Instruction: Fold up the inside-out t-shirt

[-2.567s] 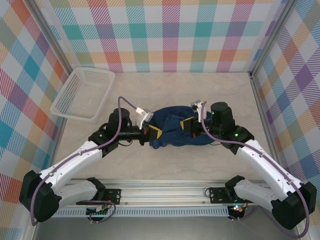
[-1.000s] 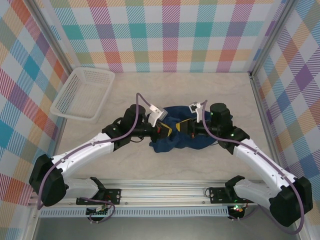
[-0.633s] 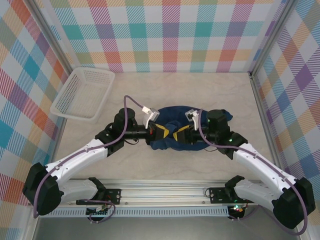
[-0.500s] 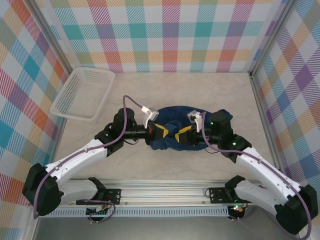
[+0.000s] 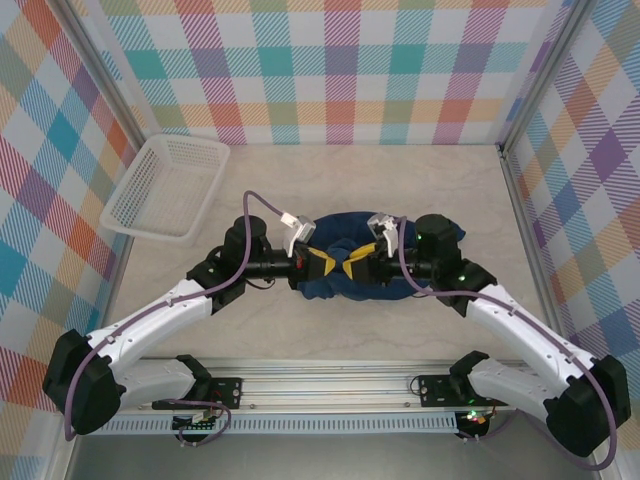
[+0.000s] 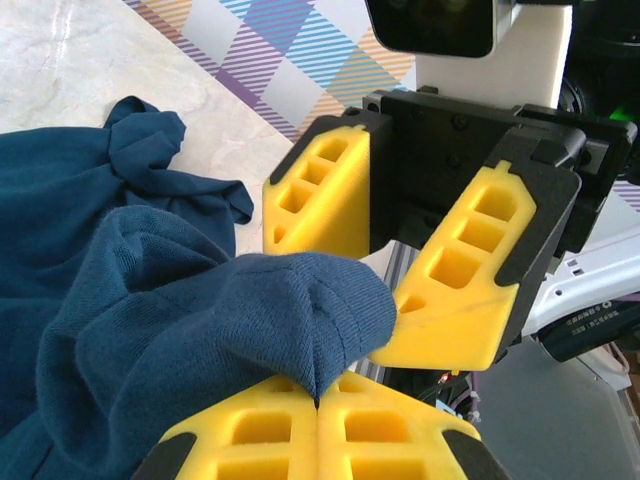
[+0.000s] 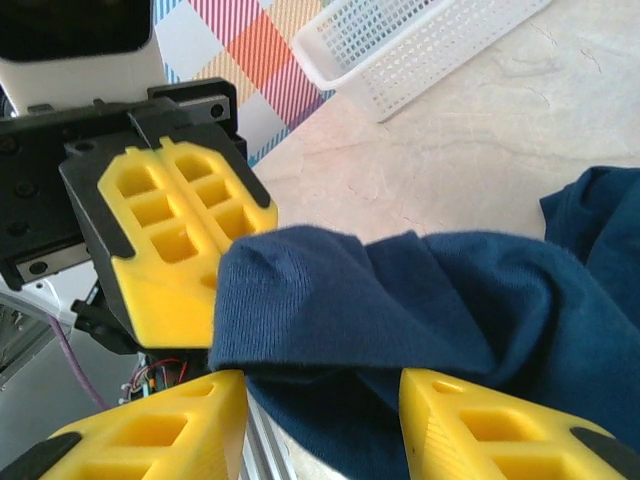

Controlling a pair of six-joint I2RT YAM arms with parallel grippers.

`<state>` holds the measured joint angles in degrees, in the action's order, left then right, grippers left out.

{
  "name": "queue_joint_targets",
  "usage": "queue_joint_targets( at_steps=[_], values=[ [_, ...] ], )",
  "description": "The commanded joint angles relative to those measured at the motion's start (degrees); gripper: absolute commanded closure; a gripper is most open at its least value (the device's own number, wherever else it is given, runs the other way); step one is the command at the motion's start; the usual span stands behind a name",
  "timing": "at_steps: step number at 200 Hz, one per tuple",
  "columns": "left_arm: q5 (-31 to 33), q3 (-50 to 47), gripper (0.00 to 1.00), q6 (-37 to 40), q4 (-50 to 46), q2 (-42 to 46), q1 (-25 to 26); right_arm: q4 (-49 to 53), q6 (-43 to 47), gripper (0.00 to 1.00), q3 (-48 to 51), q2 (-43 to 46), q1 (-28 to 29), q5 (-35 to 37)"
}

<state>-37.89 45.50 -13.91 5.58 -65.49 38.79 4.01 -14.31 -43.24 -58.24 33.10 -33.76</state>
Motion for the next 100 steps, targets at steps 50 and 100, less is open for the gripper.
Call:
queue_joint_targets(
  at_steps=[50, 100],
  values=[
    [-1.3, -0.3, 1.0, 1.3, -0.6, 0.7, -0.5, -6.7, -0.4, 0.56, -3.0, -2.3, 0.4, -5.4],
    [-1.1, -0.4, 1.0, 1.2, -0.7, 0.7, -0.5, -8.1, -1.5, 0.77, -2.8, -3.5, 0.4, -6.6]
  ],
)
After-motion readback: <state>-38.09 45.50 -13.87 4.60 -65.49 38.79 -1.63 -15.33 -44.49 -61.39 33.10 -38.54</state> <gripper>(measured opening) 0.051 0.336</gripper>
